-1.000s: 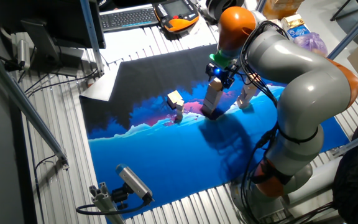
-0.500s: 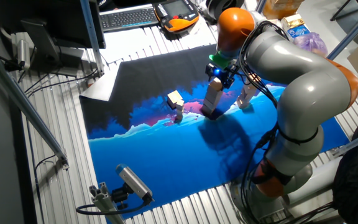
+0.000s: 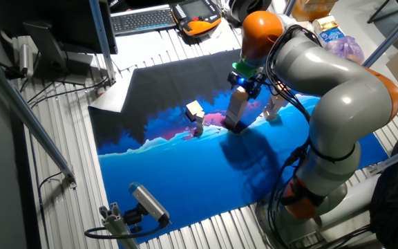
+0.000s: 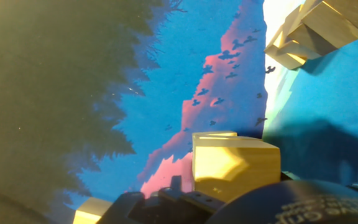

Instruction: Stack the blocks in a vertical line of five

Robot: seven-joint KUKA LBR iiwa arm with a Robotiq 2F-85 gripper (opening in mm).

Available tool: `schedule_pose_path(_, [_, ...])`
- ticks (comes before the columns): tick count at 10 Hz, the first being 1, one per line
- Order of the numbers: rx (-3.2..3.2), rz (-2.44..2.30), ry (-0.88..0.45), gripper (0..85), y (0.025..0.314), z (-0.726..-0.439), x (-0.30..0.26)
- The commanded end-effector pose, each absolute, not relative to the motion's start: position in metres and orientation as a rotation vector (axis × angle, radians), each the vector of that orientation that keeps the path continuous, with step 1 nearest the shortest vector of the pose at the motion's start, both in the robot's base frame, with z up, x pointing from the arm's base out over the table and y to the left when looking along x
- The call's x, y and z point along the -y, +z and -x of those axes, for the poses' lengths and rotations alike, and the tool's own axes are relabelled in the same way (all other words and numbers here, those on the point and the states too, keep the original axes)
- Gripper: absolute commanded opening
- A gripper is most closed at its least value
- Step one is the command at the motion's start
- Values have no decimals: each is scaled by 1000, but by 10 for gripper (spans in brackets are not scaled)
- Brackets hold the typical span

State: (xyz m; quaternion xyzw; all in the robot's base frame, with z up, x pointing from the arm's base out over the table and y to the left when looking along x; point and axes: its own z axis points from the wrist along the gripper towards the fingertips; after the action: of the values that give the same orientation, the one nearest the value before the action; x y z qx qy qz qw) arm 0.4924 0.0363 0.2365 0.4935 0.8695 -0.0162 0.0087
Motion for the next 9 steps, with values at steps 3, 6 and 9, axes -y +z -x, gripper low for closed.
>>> schedule_pose_path(3, [-2714,-1545,-58,850,237,-492,-36])
schedule_pose_path(6, [-2726,-1588,-58,850,246,-493,-38])
schedule_pose_path(9, [-2725,-1610,-54,850,264,-492,-41])
